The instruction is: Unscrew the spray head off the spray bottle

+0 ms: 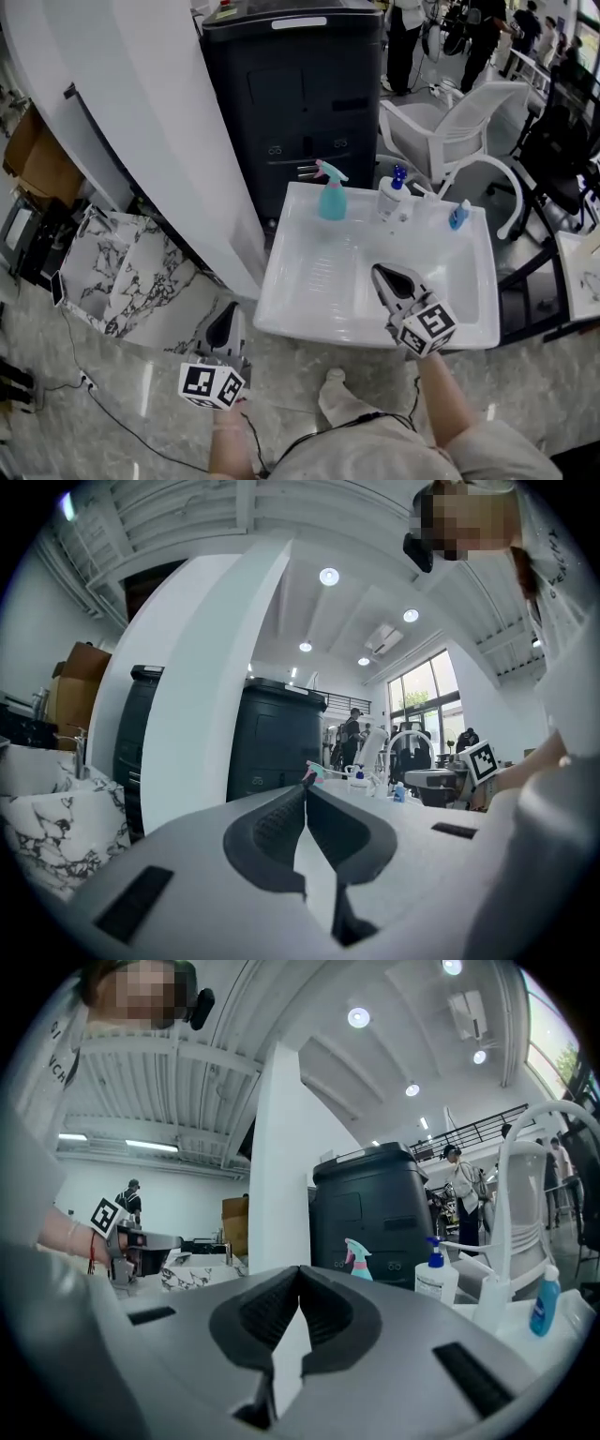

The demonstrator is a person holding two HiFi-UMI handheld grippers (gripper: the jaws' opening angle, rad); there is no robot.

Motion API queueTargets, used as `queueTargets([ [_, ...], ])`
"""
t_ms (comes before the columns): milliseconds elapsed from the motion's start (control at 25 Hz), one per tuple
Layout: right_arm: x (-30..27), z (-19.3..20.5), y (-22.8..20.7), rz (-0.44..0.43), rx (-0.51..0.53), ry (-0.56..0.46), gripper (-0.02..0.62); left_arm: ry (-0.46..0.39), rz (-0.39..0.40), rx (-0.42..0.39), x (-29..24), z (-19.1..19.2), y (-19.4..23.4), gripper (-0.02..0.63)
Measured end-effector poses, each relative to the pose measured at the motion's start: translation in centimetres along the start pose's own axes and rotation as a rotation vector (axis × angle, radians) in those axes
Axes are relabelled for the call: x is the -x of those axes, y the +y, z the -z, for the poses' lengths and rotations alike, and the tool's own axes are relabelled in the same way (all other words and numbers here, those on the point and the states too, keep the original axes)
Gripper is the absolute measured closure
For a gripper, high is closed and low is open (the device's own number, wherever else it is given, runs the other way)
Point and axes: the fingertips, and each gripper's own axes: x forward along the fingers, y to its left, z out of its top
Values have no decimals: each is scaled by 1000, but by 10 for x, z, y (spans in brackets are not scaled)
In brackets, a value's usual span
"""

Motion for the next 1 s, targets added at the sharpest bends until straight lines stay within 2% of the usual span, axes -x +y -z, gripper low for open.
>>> queueTargets([
  [160, -27, 5, -17, -8, 4, 11, 589, 3, 14, -18, -35, 0, 11, 595],
  [400, -54, 3, -44, -9, 13, 30, 589, -3, 33, 21, -78, 0, 22, 595],
  [600, -69, 1, -59, 5, 11, 26, 589, 0, 72, 22, -102, -1, 23, 595],
  [800, -80, -2, -71, 36, 14, 36, 589, 33, 129, 19, -129, -1, 20, 595],
  [1000, -95, 0, -87, 90, 12, 43, 589, 58, 229, 9, -166, 4, 17, 595],
])
